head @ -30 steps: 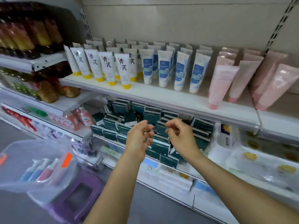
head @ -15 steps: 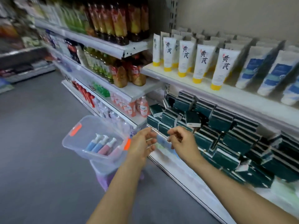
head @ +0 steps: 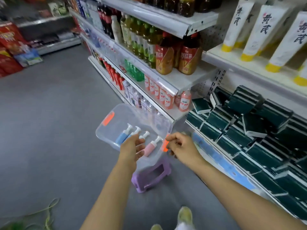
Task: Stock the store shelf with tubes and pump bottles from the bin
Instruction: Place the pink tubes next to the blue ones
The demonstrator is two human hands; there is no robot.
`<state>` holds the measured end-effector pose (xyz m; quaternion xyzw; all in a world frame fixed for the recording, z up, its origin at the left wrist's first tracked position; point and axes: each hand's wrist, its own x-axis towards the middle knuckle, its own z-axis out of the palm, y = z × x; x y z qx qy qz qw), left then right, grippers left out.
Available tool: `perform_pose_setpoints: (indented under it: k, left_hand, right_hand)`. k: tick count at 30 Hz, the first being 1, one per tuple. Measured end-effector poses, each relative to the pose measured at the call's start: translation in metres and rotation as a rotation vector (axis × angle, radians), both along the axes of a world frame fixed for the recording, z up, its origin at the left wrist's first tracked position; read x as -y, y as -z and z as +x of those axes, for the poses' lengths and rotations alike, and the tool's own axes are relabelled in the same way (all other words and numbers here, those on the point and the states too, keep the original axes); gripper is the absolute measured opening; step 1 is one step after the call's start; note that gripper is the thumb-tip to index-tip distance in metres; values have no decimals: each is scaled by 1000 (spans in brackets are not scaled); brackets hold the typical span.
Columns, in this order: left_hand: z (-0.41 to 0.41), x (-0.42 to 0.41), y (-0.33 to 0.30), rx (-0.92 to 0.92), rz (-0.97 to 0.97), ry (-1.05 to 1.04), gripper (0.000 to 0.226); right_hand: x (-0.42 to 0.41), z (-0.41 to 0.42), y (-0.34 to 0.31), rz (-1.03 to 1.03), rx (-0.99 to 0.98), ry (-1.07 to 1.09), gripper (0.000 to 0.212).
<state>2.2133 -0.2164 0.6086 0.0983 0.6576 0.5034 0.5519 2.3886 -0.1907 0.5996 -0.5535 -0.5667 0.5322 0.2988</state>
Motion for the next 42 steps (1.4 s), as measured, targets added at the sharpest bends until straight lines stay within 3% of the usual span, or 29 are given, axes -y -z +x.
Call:
perform_pose_setpoints:
  k: [10, 18, 22, 27, 29, 33, 39, 42]
  left_hand:
    - [-63, -83, 63, -137, -82, -3, 12]
    - [-100, -158, 156, -195, -241, 73, 24]
    - [-113, -174, 217, -280, -363, 191, 24]
    - [-115, -188, 279, -452, -489, 464, 8]
    - [-113, -192, 301, -533, -522, 594, 26]
    - [-105, -203, 318, -675, -507, 737, 43]
    - [-104, -201, 354, -847, -504, 933, 60]
    - [-101, -196, 365, -960, -544, 1070, 64]
  right_hand:
    - [-90, -81, 72, -308, 54, -114, 16]
    - [-151, -121, 170, -612, 223, -78, 14]
    - [-170, -131, 221, -753, 280, -42, 25]
    - [-175, -142, 279, -1007, 130, 235, 9]
    - [-173, -148, 297, -1069, 71, 301, 13]
    - [-172, -162, 335, -1086, -3, 440, 32]
    - [-163, -159, 385, -1004, 107, 434, 65]
    - [-167, -162, 383, -978, 101, 428, 51]
